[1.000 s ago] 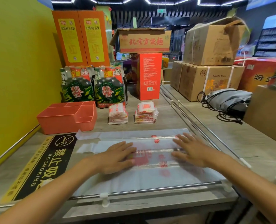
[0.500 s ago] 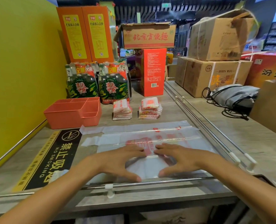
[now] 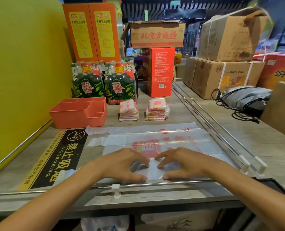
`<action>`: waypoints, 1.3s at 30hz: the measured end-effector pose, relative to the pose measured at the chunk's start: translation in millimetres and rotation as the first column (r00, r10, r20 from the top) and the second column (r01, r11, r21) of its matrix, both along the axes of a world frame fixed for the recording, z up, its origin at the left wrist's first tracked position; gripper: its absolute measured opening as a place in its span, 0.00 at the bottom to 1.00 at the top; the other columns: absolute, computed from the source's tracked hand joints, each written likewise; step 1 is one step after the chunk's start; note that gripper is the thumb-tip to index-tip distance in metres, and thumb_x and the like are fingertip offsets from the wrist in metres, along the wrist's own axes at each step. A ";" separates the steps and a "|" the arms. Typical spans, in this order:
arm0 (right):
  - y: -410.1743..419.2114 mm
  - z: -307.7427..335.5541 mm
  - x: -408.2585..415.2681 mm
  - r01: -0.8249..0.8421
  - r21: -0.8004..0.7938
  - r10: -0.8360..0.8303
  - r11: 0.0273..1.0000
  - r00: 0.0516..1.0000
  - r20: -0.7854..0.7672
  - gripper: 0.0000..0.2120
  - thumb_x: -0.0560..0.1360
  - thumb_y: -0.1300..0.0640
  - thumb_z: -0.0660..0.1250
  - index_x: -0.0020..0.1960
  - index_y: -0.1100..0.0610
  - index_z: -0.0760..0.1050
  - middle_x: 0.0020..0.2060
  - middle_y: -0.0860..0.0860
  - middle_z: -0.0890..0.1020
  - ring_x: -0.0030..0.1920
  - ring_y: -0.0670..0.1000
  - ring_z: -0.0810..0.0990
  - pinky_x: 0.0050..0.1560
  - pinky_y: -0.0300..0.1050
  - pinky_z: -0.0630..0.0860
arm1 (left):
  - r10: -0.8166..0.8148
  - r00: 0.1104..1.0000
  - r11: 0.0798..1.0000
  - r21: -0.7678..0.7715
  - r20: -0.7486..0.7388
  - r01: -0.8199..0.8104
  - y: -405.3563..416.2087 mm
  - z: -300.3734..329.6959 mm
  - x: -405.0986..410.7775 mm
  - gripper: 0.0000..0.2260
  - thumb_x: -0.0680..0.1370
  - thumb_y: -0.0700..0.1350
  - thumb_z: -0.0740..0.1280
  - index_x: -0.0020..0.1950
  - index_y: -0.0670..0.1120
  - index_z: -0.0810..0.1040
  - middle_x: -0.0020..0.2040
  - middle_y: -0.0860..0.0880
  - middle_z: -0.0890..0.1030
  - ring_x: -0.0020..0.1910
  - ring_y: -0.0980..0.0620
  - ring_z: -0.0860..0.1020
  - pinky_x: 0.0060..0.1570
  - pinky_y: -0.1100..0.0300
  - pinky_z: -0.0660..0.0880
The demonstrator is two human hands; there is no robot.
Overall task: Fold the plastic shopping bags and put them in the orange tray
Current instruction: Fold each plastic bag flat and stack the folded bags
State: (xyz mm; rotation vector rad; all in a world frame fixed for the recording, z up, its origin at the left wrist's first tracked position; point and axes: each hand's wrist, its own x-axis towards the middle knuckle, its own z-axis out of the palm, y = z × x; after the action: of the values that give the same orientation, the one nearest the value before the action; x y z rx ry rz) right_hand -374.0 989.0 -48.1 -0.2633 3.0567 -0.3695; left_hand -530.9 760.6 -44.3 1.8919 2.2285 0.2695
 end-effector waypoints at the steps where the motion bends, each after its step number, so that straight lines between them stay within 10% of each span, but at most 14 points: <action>1: -1.7 0.6 0.5 -0.010 0.005 0.010 1.000 1.000 -0.013 0.22 0.77 0.33 0.64 0.67 0.41 0.77 0.73 0.36 0.69 0.70 0.39 0.67 0.71 0.43 0.66 | 0.003 1.000 1.000 -0.001 -0.013 -0.003 -0.2 -1.1 -0.6 0.26 0.75 0.68 0.66 0.68 0.56 0.76 0.66 0.58 0.78 0.62 0.57 0.76 0.62 0.52 0.75; 10: -3.2 -1.3 -3.7 0.010 -0.140 -0.032 0.990 0.988 -0.149 0.13 0.81 0.45 0.66 0.61 0.47 0.83 0.58 0.38 0.83 0.56 0.37 0.79 0.58 0.33 0.76 | 0.001 1.000 0.999 0.045 -0.025 0.001 -2.4 -5.2 2.4 0.21 0.79 0.61 0.66 0.69 0.55 0.76 0.68 0.59 0.77 0.65 0.62 0.74 0.66 0.58 0.72; 14: -4.9 9.5 0.7 0.054 -0.209 -0.077 0.976 0.992 -0.104 0.22 0.77 0.36 0.66 0.67 0.44 0.78 0.63 0.36 0.79 0.60 0.36 0.76 0.59 0.31 0.71 | 0.032 0.999 0.988 0.148 0.037 -0.037 -5.3 -2.8 -0.6 0.12 0.84 0.52 0.60 0.61 0.52 0.80 0.55 0.57 0.83 0.51 0.61 0.80 0.54 0.56 0.77; 22: 7.3 20.6 3.7 0.097 0.024 -0.092 0.995 0.985 -0.146 0.13 0.82 0.50 0.65 0.64 0.46 0.80 0.60 0.41 0.83 0.57 0.43 0.81 0.61 0.42 0.77 | 0.068 0.995 0.993 0.095 0.073 -0.075 -19.7 11.1 -25.1 0.09 0.82 0.45 0.65 0.61 0.52 0.81 0.48 0.66 0.80 0.47 0.69 0.77 0.47 0.73 0.70; 33: 54.0 35.7 -12.8 0.182 -0.083 -0.192 0.980 0.972 -0.134 0.04 0.78 0.51 0.71 0.52 0.46 0.84 0.43 0.39 0.85 0.44 0.38 0.82 0.49 0.36 0.76 | 0.335 0.925 0.942 -0.032 0.179 -0.335 -60.0 45.7 -80.7 0.11 0.81 0.42 0.67 0.59 0.55 0.82 0.49 0.59 0.85 0.51 0.63 0.82 0.57 0.60 0.78; 39: 61.0 19.4 -29.0 0.306 -0.063 -0.312 0.950 0.936 -0.161 0.14 0.77 0.51 0.72 0.62 0.44 0.77 0.53 0.41 0.83 0.55 0.42 0.80 0.60 0.45 0.78 | 0.450 0.889 0.891 -0.030 -0.085 -0.454 -50.6 42.4 -99.6 0.15 0.80 0.45 0.69 0.63 0.60 0.76 0.62 0.58 0.80 0.56 0.63 0.77 0.61 0.58 0.76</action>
State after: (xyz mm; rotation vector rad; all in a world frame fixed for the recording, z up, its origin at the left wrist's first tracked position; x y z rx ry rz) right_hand -403.0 1049.9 -28.6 0.2021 3.2640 -0.4385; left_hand -630.5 710.0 -1.9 1.3516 2.6812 0.2103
